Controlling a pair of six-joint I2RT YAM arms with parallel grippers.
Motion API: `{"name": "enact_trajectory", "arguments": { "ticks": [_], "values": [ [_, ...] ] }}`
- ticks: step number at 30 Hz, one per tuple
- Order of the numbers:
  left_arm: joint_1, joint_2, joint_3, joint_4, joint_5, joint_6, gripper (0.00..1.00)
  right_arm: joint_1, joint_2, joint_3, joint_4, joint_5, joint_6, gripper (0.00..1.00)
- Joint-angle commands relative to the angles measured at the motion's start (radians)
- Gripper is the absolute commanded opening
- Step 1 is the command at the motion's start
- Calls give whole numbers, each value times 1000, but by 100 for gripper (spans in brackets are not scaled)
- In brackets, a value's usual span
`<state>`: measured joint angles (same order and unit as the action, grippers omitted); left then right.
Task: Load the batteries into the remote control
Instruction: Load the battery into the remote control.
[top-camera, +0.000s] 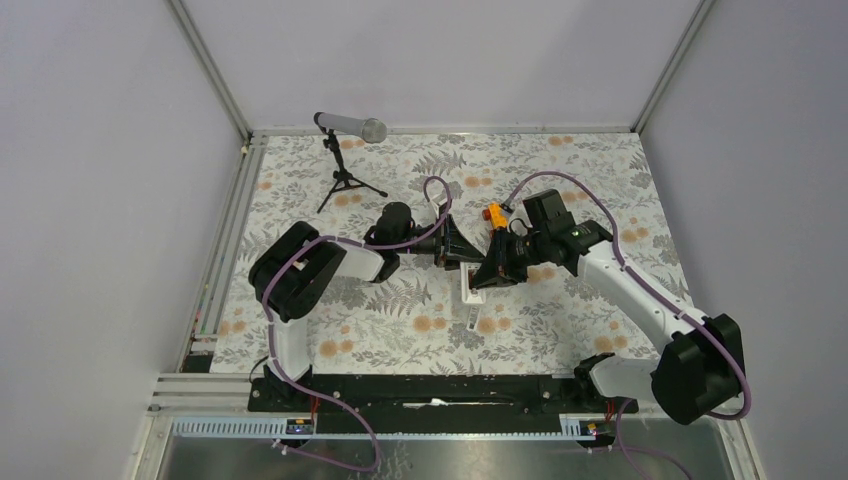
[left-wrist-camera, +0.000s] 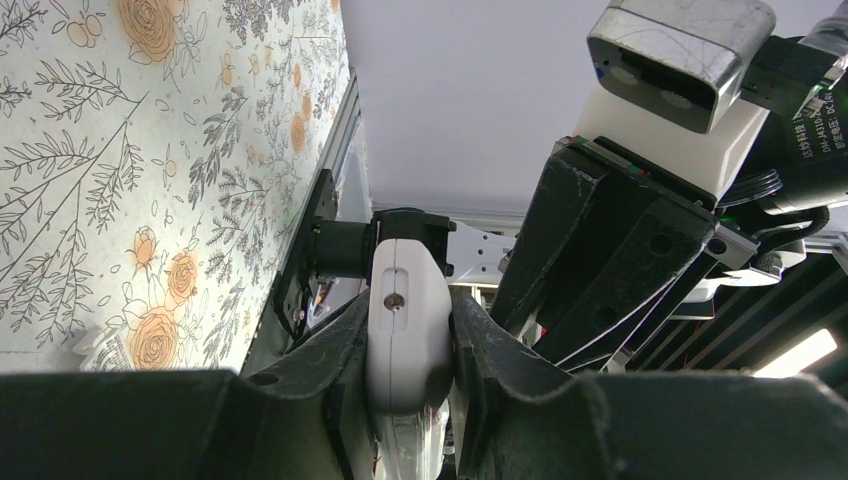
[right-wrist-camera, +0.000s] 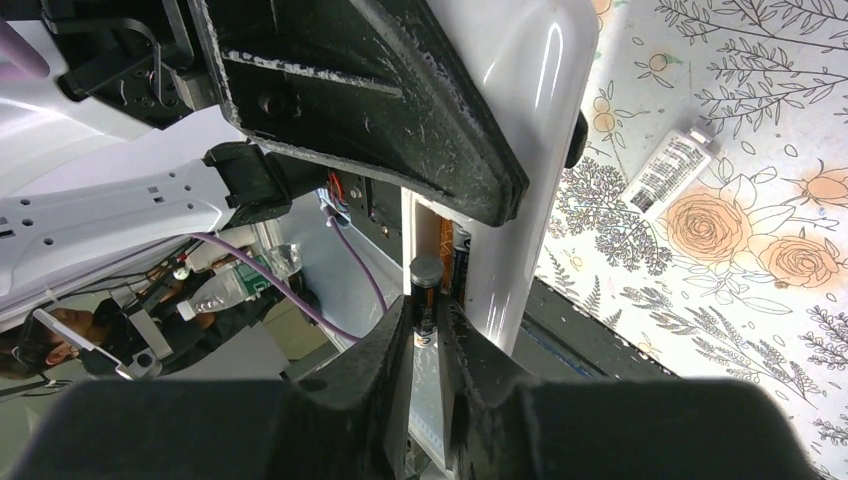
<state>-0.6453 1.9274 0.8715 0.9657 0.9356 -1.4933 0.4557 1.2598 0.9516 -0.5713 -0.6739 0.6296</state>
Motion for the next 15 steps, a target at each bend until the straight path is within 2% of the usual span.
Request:
{"name": "enact_trajectory", "arguments": {
  "ticks": [1,8,15],
  "values": [
    [2,2,46,45,28,5,0,9,6,-3,26,-30,5,21],
    [2,7,40,56,26,5,0,12,17,-4,23,-35,4,27],
    [2,7,34,63,23,5,0,12,12,9,29,-23,9,27]
  ]
}}
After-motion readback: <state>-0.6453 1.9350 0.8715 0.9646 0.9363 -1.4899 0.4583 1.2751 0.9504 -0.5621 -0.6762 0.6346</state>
